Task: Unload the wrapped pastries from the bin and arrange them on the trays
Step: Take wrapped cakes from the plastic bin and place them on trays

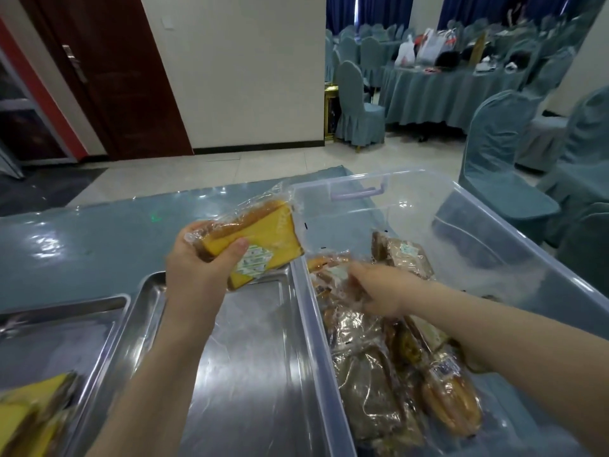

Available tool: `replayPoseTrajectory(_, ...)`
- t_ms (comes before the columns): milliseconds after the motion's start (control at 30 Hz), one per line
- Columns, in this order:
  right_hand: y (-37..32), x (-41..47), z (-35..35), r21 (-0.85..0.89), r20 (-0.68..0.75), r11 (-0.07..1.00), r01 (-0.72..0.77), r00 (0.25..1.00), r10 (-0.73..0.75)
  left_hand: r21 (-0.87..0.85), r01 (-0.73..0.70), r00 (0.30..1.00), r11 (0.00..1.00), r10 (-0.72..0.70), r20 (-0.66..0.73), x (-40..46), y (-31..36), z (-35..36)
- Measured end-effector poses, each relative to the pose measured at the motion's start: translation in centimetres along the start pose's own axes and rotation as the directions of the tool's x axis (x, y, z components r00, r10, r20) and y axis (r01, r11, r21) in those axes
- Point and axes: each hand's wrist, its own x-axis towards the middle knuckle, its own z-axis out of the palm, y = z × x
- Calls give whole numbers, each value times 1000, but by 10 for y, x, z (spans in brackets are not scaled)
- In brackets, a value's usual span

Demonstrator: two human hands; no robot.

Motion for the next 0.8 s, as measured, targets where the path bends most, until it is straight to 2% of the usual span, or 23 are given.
replayPoseTrajectory(133,7,-31,9,-251,124,942,223,972,-197,-24,6,1000,1000,-6,14,-6,1,-4)
replayPoseTrajectory(233,10,-52,22,-425,263,806,412,908,-325,-21,3,999,1000,-3,38,-10,2,-2)
replayPoseTrajectory(300,9,-59,37,-567,304,690,450,893,-332,-21,8,998,1000,-7,62,-12,2,1)
replayPoseTrajectory(333,10,-60,41,-598,297,666,445,896,-332,-24,9,997,1000,-7,72,-14,1,3)
replayPoseTrajectory(433,15,-58,39,-603,259,638,480,873,-412,-29,23,996,999,-20,90,-18,0,5)
replayPoseTrajectory(600,5,-45,45,-657,262,487,575,780,-568,-41,30,995,999,-27,91,-22,2,3)
replayPoseTrajectory(800,2,-29,41,-603,351,488,631,760,-548,20,-14,997,1000,12,83,-21,6,0)
